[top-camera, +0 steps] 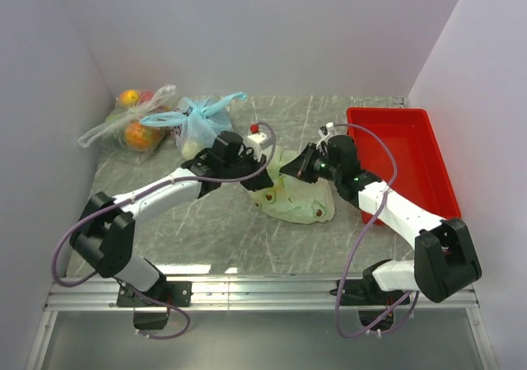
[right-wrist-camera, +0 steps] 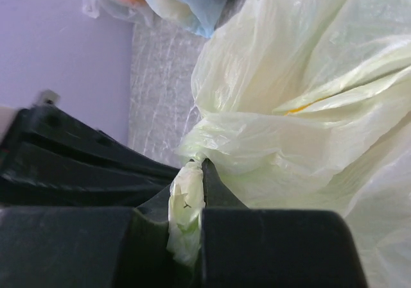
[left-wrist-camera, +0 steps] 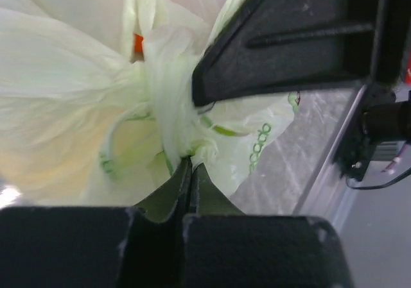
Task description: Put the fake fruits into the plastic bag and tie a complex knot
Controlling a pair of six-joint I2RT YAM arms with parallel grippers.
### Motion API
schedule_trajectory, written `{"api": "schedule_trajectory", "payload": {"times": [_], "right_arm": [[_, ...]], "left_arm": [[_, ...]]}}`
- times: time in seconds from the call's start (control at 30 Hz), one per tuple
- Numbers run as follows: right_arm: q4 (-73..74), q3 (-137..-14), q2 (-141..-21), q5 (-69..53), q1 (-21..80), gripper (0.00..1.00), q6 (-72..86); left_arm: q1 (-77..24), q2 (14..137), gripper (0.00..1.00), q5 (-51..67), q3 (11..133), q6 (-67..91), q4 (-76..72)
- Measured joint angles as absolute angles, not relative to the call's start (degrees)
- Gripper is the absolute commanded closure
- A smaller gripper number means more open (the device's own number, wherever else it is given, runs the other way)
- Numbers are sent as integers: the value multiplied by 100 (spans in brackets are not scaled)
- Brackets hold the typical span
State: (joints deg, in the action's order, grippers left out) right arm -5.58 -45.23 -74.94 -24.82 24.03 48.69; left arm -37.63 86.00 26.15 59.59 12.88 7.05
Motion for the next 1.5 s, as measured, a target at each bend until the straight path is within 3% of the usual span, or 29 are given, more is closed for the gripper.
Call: {"api": "schedule_trajectory", "payload": {"times": [0.27, 0.53, 0.6, 0.7, 0.73, 0.77, 0.83, 0.87, 0.9, 1.13, 1.23, 1.27, 1.37, 1.4, 1.5], "right_arm": [[-377, -4211, -7489, -2309, 2414, 100, 5098], [-1002, -4069, -7489, -2296, 2346, 100, 5354], [-1098, -4069, -7489, -2309, 2338, 94, 5328], [-1094, -4099, -7489, -2403, 2335, 73, 5083], [-1031, -4147, -7489, -2504, 2333, 63, 4928], [-888, -4244, -7489, -2620, 2331, 45, 4718], [-534, -4515, -7487, -2838, 2292, 30, 4254], [-333, -4678, -7470, -2969, 2268, 12, 3970], [-95, -4840, -7432, -3083, 2226, 9, 3697], [1411, -5819, -6805, -3848, 1782, 5, 1905], [1688, -6243, -6687, -4130, 1398, 23, 1522], [1684, -6289, -6678, -4180, 1212, 37, 1468], [1710, -6250, -6812, -4125, 733, 51, 1188], [1732, -6228, -6914, -4101, 650, 51, 1120], [1813, -6101, -7526, -4143, 602, 37, 792]], "left_arm": [[-3791, 9931, 100, 2635, 6173, 2873, -84], [-3627, 10403, 100, 3229, 5839, 4532, -2137], [-3557, 10530, 100, 3505, 5752, 4886, -2655], [-3483, 10628, 100, 3804, 5741, 5116, -2915], [-3457, 10643, 100, 3924, 5719, 5196, -3004], [-3430, 10650, 100, 4018, 5675, 5249, -3105], [-3389, 10650, 100, 4178, 5564, 5352, -3251], [-3369, 10650, 100, 4239, 5524, 5380, -3267], [-3358, 10652, 100, 4278, 5498, 5395, -3280], [-3382, 10678, 100, 4372, 5483, 5435, -3315], [-3395, 10678, 100, 4355, 5485, 5426, -3240], [-3402, 10678, 100, 4344, 5485, 5419, -3188], [-3430, 10726, 100, 4296, 5531, 5382, -3055], [-3439, 10763, 100, 4270, 5561, 5369, -3028], [-3463, 10857, 100, 4244, 5649, 5365, -2921]]}}
